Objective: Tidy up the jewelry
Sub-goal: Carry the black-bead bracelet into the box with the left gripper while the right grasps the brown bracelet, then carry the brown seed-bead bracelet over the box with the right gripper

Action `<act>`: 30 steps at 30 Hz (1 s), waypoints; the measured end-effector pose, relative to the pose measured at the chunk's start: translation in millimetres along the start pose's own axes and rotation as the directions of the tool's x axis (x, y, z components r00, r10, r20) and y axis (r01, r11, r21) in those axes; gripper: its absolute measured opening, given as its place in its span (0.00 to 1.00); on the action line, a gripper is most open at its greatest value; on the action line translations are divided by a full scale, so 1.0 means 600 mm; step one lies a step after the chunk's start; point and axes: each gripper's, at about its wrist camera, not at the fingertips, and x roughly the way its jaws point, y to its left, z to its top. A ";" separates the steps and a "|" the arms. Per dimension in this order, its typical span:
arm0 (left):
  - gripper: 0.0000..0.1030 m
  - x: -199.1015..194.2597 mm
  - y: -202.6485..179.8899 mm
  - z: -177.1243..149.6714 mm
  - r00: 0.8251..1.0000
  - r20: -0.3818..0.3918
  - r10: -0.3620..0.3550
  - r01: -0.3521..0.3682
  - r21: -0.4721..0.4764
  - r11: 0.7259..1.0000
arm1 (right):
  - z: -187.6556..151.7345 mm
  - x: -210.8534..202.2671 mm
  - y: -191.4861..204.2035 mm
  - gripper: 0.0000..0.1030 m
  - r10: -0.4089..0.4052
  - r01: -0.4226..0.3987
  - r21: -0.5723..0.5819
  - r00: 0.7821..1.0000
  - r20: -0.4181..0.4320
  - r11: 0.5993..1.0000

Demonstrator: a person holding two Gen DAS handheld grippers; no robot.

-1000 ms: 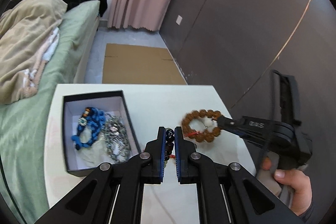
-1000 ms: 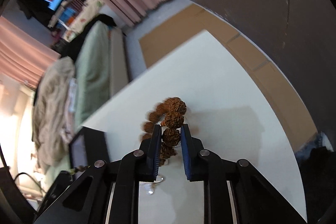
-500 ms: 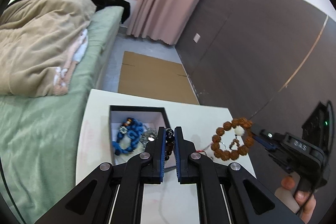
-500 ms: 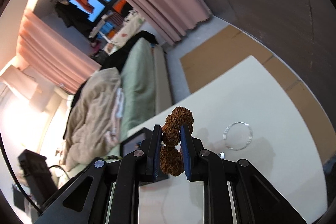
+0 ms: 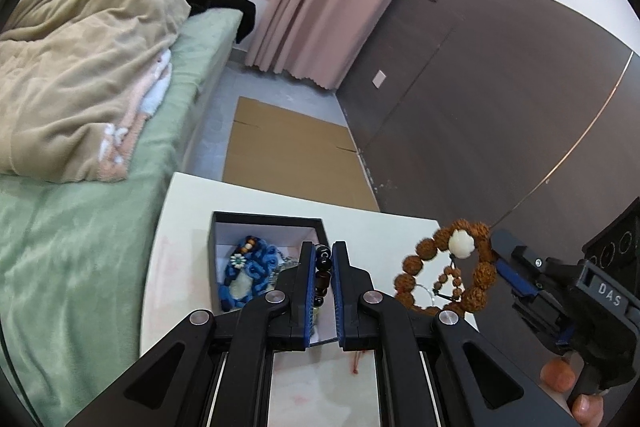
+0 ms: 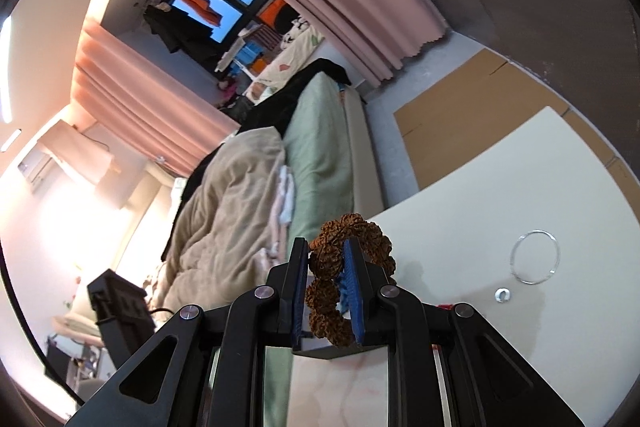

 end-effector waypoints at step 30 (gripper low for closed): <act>0.81 -0.044 0.064 0.031 0.994 0.110 0.007 0.012 -0.173 0.985 | -0.025 0.101 0.051 0.19 -0.008 -0.005 -0.120 0.994 -0.109 0.993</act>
